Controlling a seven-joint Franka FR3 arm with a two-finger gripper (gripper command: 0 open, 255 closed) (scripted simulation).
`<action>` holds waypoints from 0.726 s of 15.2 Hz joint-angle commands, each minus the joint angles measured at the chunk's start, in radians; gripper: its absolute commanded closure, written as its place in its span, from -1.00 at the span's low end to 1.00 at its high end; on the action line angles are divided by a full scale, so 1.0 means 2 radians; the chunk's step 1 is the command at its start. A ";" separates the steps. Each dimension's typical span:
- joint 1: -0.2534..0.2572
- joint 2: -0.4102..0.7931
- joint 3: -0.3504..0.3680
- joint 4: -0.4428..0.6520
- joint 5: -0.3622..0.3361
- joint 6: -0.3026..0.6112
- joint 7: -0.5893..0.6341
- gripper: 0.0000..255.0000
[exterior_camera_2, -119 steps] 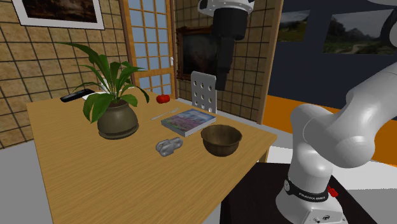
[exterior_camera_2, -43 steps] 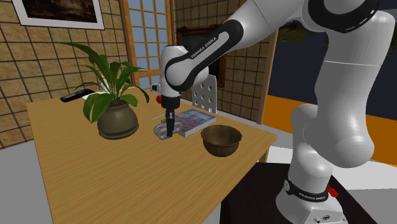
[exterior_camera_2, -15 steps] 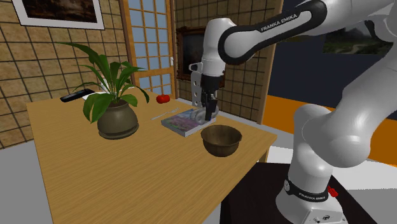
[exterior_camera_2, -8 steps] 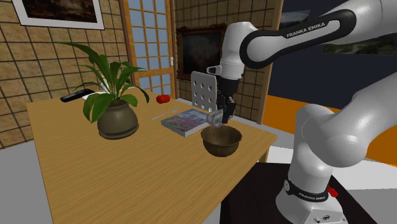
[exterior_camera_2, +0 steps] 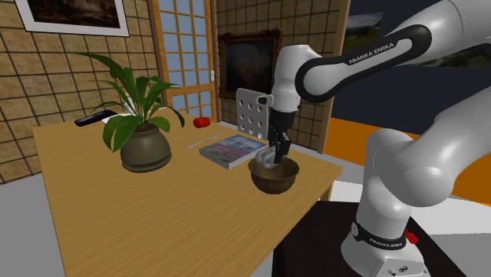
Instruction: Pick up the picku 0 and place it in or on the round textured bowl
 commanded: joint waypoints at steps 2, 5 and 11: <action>-0.002 0.011 -0.006 -0.018 -0.005 0.029 -0.001 1.00; -0.002 0.011 -0.006 -0.018 -0.005 0.029 -0.001 1.00; -0.002 0.011 -0.006 -0.018 -0.005 0.029 -0.001 -1.00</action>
